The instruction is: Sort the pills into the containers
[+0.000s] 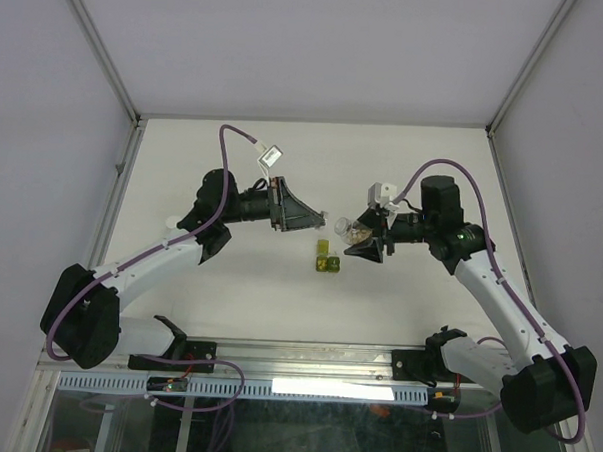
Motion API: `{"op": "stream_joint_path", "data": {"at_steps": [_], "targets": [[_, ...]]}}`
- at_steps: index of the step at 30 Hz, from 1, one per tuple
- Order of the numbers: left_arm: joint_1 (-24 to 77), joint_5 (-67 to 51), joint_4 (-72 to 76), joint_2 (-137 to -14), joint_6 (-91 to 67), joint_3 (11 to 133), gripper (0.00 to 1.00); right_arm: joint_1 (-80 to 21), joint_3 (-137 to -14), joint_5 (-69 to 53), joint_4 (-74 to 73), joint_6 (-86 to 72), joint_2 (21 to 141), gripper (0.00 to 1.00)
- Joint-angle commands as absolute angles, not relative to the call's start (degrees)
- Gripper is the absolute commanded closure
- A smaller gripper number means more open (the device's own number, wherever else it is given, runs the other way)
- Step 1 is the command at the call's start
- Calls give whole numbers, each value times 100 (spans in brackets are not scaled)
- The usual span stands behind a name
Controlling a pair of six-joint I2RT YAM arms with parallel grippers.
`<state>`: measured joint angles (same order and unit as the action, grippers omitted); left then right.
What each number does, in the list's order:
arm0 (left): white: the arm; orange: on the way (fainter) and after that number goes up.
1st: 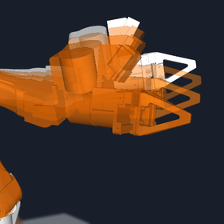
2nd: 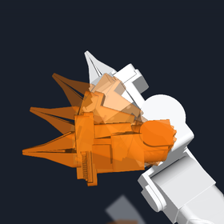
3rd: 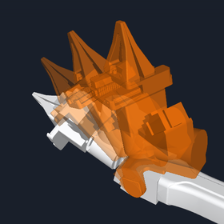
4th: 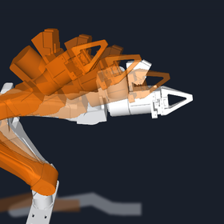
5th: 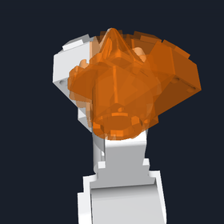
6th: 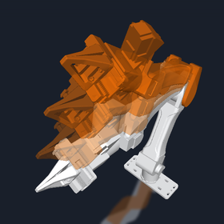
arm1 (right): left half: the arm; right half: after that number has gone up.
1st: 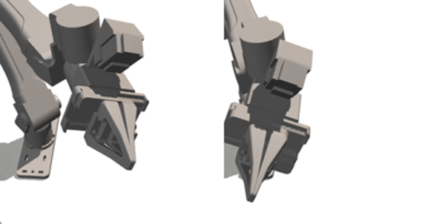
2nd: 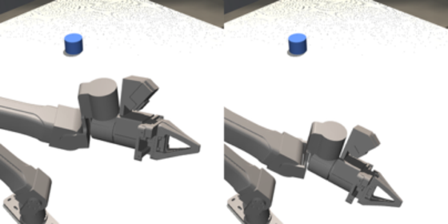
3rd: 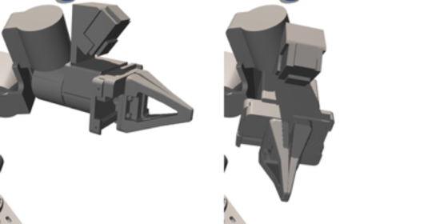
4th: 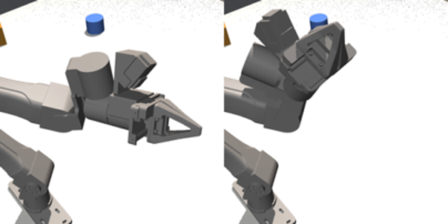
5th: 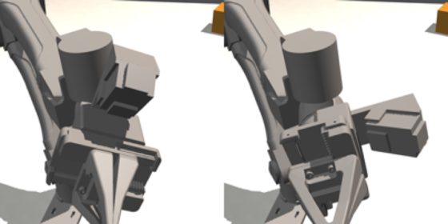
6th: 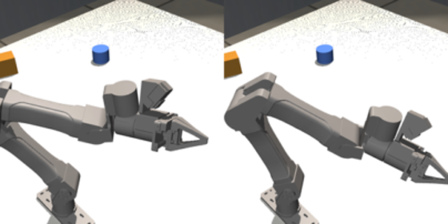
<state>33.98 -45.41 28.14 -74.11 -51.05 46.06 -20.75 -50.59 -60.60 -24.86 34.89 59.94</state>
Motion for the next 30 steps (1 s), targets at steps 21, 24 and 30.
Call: {"op": "stream_joint_path", "data": {"at_steps": [21, 24, 30], "targets": [[3658, -3924, 2384, -7283, -4677, 4955, 79, -2171, -5438, -5883, -2566, 3639, 5937, 100], [3705, -3841, 2201, -7290, -4588, 5021, 79, -2197, -5447, -5856, -2579, 3628, 5957, 100], [3820, -3753, 2038, -7330, -4490, 5136, 79, -2264, -5485, -5791, -2638, 3646, 6039, 100]]}}
